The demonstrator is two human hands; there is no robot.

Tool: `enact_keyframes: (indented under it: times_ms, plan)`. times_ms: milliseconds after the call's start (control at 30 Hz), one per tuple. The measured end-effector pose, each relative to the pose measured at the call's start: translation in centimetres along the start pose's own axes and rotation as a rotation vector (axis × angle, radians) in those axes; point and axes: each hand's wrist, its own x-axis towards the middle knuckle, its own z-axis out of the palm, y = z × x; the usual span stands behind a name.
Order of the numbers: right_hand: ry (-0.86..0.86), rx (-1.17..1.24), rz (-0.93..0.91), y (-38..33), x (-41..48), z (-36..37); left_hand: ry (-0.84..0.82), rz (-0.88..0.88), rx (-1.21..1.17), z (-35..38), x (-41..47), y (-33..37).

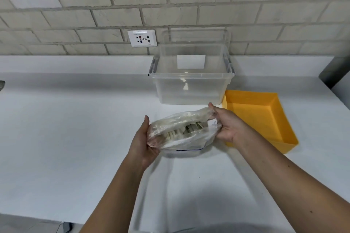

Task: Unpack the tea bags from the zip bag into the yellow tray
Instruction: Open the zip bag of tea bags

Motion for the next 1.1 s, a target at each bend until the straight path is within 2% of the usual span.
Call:
enact_keyframes:
  times_ms: [67,133,167,200,233,300,367,433,467,533,633,767,833,900,967,1033,1100]
  plan:
    - [0.029,-0.139,-0.060,0.5,0.4,-0.2,0.117,0.095,0.391,-0.8,-0.1,-0.3]
    - [0.086,-0.293,-0.116,1.2,0.7,-0.6,0.295,0.293,0.962,-1.5,-0.4,-0.6]
    - [0.083,-0.327,-0.154,1.2,0.5,-0.7,0.374,0.418,1.149,-1.7,-0.4,-0.4]
    - [0.061,-0.324,-0.186,1.2,0.4,-0.9,0.411,0.548,1.195,-1.3,-0.7,-0.1]
    - [0.020,-0.290,-0.226,1.0,0.2,-0.9,0.393,0.664,1.149,-0.7,-1.1,0.4]
    - [-0.063,-0.234,-0.306,1.2,-0.5,-0.7,0.243,0.807,1.118,0.6,-1.2,1.0]
    - [-0.032,-0.312,-0.398,2.1,-1.4,-0.4,0.063,0.826,1.326,1.9,-0.5,0.8]
    - [0.005,-0.488,-0.484,3.2,-1.9,-0.3,-0.037,0.760,1.506,2.6,0.6,0.1]
    - [-0.007,-0.576,-0.517,3.5,-2.0,-0.3,-0.036,0.731,1.504,3.0,1.0,0.1]
    - [-0.025,-0.678,-0.554,3.3,-1.8,-0.8,0.017,0.680,1.344,3.5,1.6,1.0]
    - [0.033,-0.664,-0.634,1.8,-1.3,-1.9,0.125,0.647,1.152,3.9,1.9,3.1]
    - [0.128,-0.758,-0.728,2.2,-1.0,-2.4,0.058,0.629,1.138,4.3,1.1,3.1]
    - [0.142,-0.845,-0.788,3.1,-1.2,-2.4,0.036,0.688,1.156,4.1,0.5,2.8]
    - [0.167,-0.912,-0.924,3.5,-1.3,-2.2,0.068,0.776,1.204,3.8,-0.1,2.4]
    - [0.165,-0.920,-1.018,3.1,-1.4,-1.6,0.182,0.852,1.282,3.3,-1.0,1.7]
    - [0.210,-0.968,-1.070,2.5,-1.0,-1.0,0.386,0.842,1.341,2.5,-2.2,0.7]
    - [0.255,-1.085,-1.086,1.8,-0.3,-0.3,0.550,0.631,1.371,1.6,-3.6,-0.1]
